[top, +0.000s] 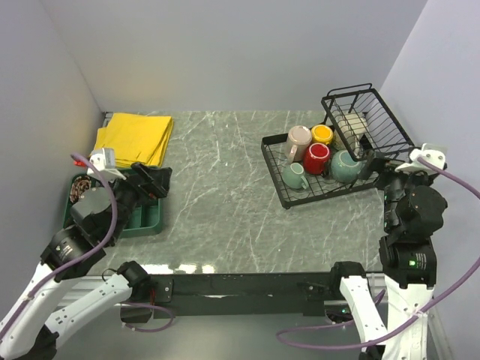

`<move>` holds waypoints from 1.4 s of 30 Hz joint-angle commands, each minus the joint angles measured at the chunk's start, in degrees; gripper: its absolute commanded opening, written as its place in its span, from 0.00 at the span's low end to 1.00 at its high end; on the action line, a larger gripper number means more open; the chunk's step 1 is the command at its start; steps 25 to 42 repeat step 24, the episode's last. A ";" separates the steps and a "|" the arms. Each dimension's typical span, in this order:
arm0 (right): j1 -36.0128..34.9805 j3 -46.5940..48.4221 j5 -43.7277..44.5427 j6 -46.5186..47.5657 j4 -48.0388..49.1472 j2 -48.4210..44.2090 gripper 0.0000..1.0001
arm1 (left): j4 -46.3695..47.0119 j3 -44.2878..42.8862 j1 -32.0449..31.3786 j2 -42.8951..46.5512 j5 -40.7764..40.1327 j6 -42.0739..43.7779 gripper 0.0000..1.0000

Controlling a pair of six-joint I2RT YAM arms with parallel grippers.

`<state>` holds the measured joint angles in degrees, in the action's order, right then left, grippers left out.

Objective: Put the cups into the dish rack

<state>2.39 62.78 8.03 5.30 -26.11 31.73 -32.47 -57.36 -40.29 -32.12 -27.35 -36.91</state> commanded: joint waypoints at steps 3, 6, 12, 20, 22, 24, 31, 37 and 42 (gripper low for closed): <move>2.00 3.75 9.28 -3.28 -1.84 -1.93 1.00 | -3.91 -4.77 0.22 1.44 -3.32 4.03 0.96; 2.88 3.49 10.78 -2.93 -1.49 -4.03 1.00 | -5.05 -5.65 0.22 1.88 -3.49 3.95 0.96; 4.02 3.05 10.87 -2.40 -1.93 -6.06 1.00 | -6.55 -6.97 0.22 2.32 -4.02 3.95 0.96; 5.25 3.14 8.41 -2.31 -2.90 -6.32 1.00 | -6.82 -7.41 0.22 2.67 -4.20 4.03 0.96; 5.69 2.87 8.40 -2.13 -2.46 -6.24 1.00 | -6.73 -7.41 0.22 2.76 -4.20 4.21 0.96; 5.78 2.87 8.40 -2.22 -2.89 -5.80 1.00 | -6.64 -7.32 0.22 2.85 -4.29 4.30 0.96; 5.78 2.87 8.40 -2.22 -2.89 -5.80 1.00 | -6.64 -7.32 0.22 2.85 -4.29 4.30 0.96; 5.78 2.87 8.40 -2.22 -2.89 -5.80 1.00 | -6.64 -7.32 0.22 2.85 -4.29 4.30 0.96; 5.78 2.87 8.40 -2.22 -2.89 -5.80 1.00 | -6.64 -7.32 0.22 2.85 -4.29 4.30 0.96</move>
